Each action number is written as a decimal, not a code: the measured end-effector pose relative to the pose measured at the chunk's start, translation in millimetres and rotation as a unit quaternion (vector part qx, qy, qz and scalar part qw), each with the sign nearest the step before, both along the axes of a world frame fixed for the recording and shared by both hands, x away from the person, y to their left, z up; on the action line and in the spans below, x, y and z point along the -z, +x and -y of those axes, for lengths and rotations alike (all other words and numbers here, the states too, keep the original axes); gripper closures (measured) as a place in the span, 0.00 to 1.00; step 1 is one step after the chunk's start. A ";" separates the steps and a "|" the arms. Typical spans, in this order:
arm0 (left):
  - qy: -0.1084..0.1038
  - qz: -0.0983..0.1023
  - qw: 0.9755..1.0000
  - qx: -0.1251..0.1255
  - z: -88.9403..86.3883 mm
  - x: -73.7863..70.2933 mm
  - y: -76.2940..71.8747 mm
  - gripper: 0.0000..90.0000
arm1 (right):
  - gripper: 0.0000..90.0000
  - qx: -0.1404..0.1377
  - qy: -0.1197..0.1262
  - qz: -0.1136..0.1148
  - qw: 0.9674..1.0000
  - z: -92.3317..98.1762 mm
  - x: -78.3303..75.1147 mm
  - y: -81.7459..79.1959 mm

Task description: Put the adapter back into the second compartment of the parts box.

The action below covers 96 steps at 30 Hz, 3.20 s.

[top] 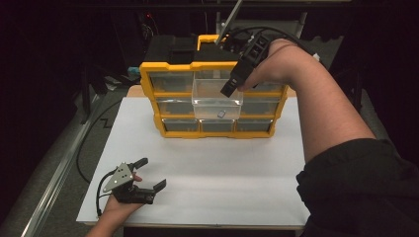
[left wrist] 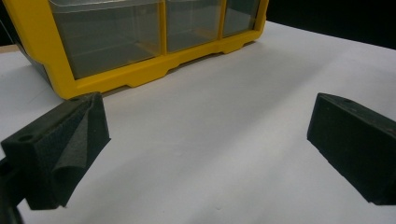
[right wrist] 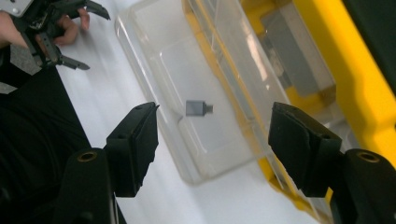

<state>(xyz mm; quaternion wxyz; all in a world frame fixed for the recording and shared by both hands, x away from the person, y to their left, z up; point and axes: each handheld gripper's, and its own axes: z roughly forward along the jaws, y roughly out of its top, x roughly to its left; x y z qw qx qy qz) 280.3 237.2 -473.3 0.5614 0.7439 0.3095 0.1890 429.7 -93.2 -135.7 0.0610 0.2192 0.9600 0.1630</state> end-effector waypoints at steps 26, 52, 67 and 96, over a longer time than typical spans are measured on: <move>0.001 0.001 1.000 -0.003 -0.1 0.0 0.4 0.00 | 0.21 0.038 -0.017 -0.017 0.999 64.7 31.7 -45.4; 0.004 0.000 1.000 -0.001 -0.2 -0.1 0.6 0.00 | 0.00 0.092 -0.033 -0.018 0.995 105.1 85.2 -69.0; 0.003 0.000 1.000 -0.001 0.0 -0.1 0.7 0.00 | 0.00 0.093 -0.033 -0.017 0.995 107.2 115.8 -67.8; 0.002 0.000 1.000 0.000 0.1 -0.1 1.0 0.00 | 0.00 0.099 -0.040 -0.037 0.994 100.7 212.8 -60.2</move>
